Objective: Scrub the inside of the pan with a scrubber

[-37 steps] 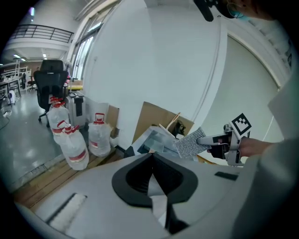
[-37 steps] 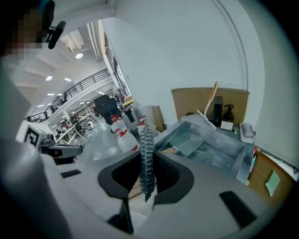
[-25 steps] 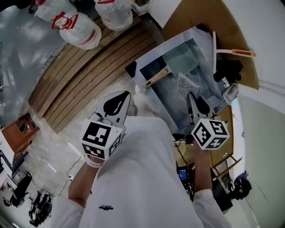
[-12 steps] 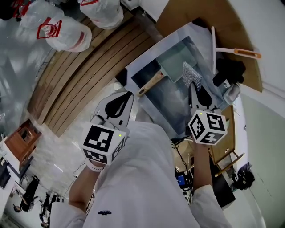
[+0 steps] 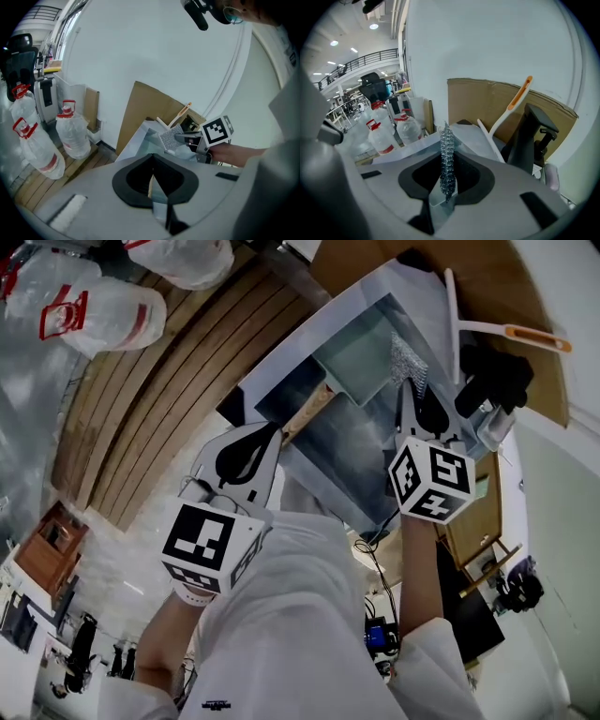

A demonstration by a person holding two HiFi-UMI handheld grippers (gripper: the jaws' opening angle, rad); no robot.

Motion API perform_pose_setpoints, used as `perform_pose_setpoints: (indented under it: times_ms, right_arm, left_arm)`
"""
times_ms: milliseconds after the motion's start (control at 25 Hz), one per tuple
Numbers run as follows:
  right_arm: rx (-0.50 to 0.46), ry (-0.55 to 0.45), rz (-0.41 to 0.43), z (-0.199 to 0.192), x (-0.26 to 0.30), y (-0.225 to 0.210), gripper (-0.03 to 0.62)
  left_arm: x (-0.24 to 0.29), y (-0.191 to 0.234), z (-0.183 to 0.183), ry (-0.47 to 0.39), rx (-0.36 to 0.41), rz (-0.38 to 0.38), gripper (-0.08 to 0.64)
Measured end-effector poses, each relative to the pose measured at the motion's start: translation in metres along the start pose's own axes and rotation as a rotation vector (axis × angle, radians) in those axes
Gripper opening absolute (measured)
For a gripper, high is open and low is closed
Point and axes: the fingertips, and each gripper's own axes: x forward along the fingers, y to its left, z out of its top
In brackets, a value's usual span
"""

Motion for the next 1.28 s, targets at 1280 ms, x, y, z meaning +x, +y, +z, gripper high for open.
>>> perform_pose_setpoints:
  times_ms: [1280]
  right_arm:
    - [-0.654, 0.206, -0.157, -0.068, 0.124, -0.040, 0.060]
  left_arm:
    - [0.068, 0.029, -0.049, 0.105, -0.063, -0.081, 0.005]
